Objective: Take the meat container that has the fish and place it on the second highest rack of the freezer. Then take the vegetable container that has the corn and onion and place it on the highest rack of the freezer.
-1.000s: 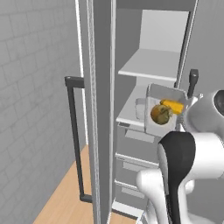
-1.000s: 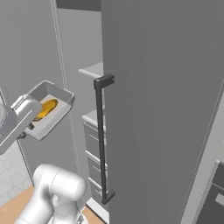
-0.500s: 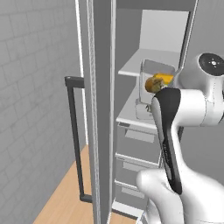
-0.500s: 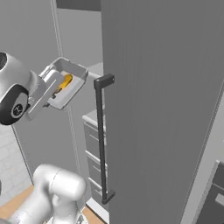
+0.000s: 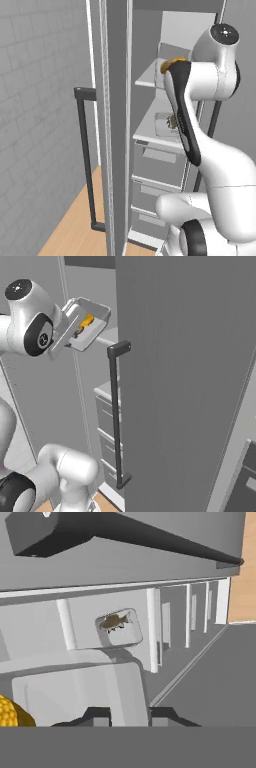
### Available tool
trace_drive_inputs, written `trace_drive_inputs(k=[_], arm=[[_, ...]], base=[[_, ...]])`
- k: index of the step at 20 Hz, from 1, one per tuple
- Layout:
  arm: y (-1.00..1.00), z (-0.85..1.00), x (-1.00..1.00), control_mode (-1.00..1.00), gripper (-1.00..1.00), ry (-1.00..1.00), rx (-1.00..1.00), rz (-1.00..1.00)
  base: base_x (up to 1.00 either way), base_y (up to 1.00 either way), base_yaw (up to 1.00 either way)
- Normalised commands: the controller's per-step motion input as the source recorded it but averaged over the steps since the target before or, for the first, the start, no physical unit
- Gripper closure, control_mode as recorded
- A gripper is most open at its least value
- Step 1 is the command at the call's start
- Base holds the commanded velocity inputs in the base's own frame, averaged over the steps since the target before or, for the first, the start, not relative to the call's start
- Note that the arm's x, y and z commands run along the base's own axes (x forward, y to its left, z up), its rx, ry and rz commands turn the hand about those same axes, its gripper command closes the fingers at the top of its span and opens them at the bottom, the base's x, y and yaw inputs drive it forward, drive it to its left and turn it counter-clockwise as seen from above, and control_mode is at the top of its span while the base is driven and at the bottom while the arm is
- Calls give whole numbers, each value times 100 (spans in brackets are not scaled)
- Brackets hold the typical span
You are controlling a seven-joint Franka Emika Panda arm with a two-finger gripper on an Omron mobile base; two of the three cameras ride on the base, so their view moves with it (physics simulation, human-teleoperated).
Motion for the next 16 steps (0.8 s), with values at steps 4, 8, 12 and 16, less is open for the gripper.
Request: trace_drive_inputs(k=[4,8,12,16], arm=[[-54,0,63,-100,100,0,-10,0],[-54,-27,34,-100,100,0,-7,0],[-1,-31,60,-100,100,-10,-9,0],[0,0,74,-100,100,2,-2,0]], base=[[0,0,0],[0,0,0],[0,0,0],[0,0,0]])
